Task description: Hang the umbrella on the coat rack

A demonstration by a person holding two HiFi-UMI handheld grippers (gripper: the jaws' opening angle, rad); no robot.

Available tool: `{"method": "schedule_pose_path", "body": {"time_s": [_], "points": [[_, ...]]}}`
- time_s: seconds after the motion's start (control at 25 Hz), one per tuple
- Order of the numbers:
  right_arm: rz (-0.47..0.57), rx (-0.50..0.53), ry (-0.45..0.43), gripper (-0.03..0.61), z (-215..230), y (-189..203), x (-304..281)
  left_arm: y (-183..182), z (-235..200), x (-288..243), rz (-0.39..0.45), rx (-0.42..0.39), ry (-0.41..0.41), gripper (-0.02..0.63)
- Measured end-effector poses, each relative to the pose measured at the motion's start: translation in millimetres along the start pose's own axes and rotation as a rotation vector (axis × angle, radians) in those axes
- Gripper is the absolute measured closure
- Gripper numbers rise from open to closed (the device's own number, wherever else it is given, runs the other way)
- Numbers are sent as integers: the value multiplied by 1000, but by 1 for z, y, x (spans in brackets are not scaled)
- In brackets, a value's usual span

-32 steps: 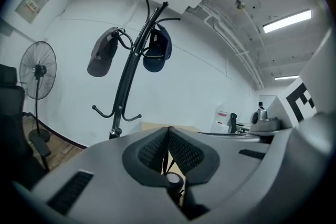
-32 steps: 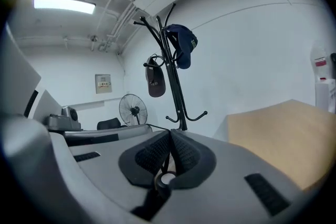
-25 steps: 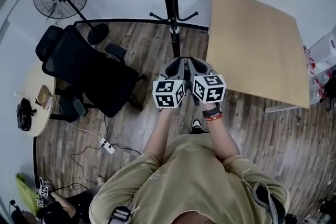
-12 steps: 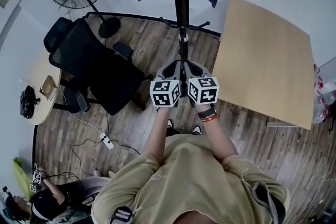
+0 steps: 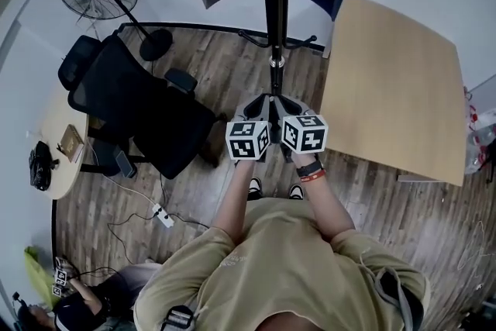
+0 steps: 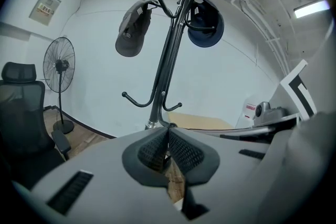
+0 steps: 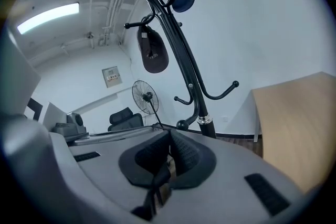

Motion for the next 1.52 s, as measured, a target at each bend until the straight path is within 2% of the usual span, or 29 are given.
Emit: {"method": "schedule_pose_path", "body": {"time_s": [0.24,0.44,1.16,1.52], "points": [[10,-7,44,560,11,-12,-10,-10,-5,-16,-1,-25,52,591],[-28,-5,74,560,20,-16,-12,-15,-3,-30,-32,-32,65,591],[-46,-3,52,558,34,-37,-26,-31,-18,-49,-26,-35,86,591],[-55,-15,52,558,41,-32,-30,-28,-24,-58,-43,-29,100,590]]}}
Point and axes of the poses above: the fingertips, and each gripper's own axes: x backward along the fingers, z to its right, y out of its underside, the point moved 7 cm from there along x, backward along the fingers, and after that the axes turned 8 degrees about -z, right-handed, at the moved point
